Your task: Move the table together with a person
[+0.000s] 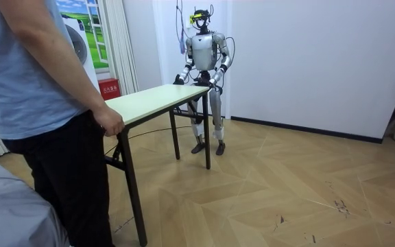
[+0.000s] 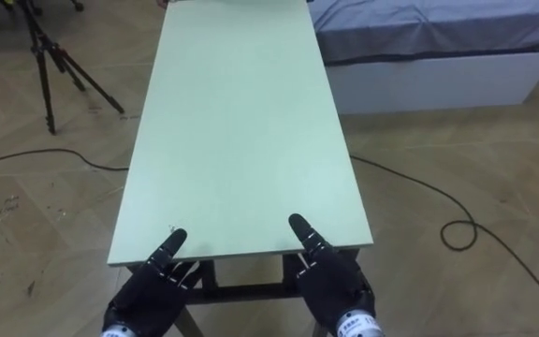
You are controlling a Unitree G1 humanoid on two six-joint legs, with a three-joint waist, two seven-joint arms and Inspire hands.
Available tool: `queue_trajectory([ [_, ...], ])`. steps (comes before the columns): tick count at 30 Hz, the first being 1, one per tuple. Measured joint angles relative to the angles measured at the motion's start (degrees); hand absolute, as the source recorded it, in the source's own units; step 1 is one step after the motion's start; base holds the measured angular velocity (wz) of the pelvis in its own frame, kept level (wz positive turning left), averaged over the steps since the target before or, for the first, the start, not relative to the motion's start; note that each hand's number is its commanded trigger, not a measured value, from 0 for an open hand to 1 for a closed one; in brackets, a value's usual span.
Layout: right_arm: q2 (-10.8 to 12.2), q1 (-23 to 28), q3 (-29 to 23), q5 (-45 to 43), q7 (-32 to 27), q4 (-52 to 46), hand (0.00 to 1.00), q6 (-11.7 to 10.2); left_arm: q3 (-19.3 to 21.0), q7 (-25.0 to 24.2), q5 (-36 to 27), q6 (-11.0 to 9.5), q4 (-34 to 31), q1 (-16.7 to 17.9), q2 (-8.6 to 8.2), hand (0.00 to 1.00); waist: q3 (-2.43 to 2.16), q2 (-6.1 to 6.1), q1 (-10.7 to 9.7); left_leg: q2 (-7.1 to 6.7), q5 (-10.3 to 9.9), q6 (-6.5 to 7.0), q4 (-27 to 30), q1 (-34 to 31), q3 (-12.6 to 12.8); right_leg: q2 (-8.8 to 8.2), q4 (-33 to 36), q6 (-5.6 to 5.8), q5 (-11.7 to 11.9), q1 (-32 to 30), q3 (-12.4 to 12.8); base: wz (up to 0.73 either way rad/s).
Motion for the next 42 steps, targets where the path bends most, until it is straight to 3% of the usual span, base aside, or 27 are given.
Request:
queue_trajectory([
  [13, 0.28, -0.55, -0.24, 2.43, -2.06, -0.37, 0.00, 0.00, 1.51, 0.17, -0.74, 0.51, 2.04, -1.39, -2.27, 0.00, -0.04, -0.19, 0.08, -0.04, 0.00, 0.00, -0.01, -0.20, -0.17, -0.02, 0.07, 0.04, -0.03, -0.13, 0.07, 0.00],
  [18, 0.52, -0.60, -0.46, 4.29, -2.14, -0.67, 0.00, 0.03, 1.68, 0.92, -4.05, 0.68, 1.08, -1.44, -2.62, 0.00, -0.03, -0.20, 0.05, -0.04, 0.01, 0.01, 0.00, -0.32, -0.23, -0.02, 0.12, 0.04, -0.04, -0.21, 0.11, 0.00],
  [24, 0.73, -0.59, -0.79, 4.27, -1.82, -1.24, 0.00, 0.09, 2.88, 1.28, -6.85, 0.69, -0.17, -1.43, -3.94, 0.00, 0.39, -0.32, 0.07, -0.03, 0.00, 0.01, 0.01, -0.72, -0.40, 0.00, 0.30, -0.01, -0.01, -0.61, 0.12, 0.00],
  [25, 0.74, -0.59, -0.79, 4.26, -1.79, -1.26, 0.00, 0.09, 3.01, 1.28, -7.37, 0.69, -0.33, -1.44, -4.10, 0.08, 0.40, -0.33, 0.07, -0.04, 0.00, 0.01, 0.01, -0.73, -0.36, 0.01, 0.33, -0.03, 0.01, -0.66, 0.16, 0.00],
  [26, 0.74, -0.58, -0.79, 4.24, -1.76, -1.25, 0.00, 0.10, 3.10, 1.28, -7.60, 0.69, -0.38, -1.46, -4.20, 0.25, 0.40, -0.33, 0.07, -0.04, 0.00, 0.01, 0.01, -0.72, -0.32, 0.01, 0.35, -0.03, 0.01, -0.67, 0.21, 0.00],
  [27, 0.74, -0.57, -0.79, 4.23, -1.75, -1.25, 0.06, 0.12, 3.10, 1.28, -7.71, 0.69, -0.39, -1.46, -4.20, 0.53, 0.40, -0.33, 0.07, -0.05, 0.00, 0.01, 0.00, -0.71, -0.38, 0.02, 0.35, -0.03, 0.01, -0.67, 0.24, 0.00],
  [28, 0.73, -0.57, -0.79, 4.23, -1.75, -1.25, 1.00, 0.16, 3.11, 1.28, -7.82, 0.69, -0.41, -1.46, -4.20, 1.00, 0.40, -0.33, 0.07, -0.06, 0.00, 0.01, 0.00, -0.68, -0.48, 0.02, 0.36, -0.03, 0.01, -0.66, 0.27, 0.00],
  [38, 1.17, -0.58, -0.84, 4.28, -4.22, -0.74, 1.00, 0.21, 3.26, 1.52, -8.27, 0.74, -1.47, -1.55, -4.47, 1.00, 0.43, -0.39, 0.27, -0.03, 0.00, 0.01, 0.02, -0.56, -0.50, 0.02, 0.19, -0.04, 0.01, -0.62, 0.09, 0.01],
  [42, 1.90, -0.48, -0.83, 4.00, -4.88, -0.56, 1.00, 0.21, 3.26, 4.83, -8.23, 0.73, -1.28, -1.72, -4.57, 1.00, 0.45, -0.39, 0.24, 0.03, 0.02, 0.00, 0.07, -1.16, -0.56, 0.08, 0.34, -0.14, 0.16, -1.18, 0.04, -0.03],
])
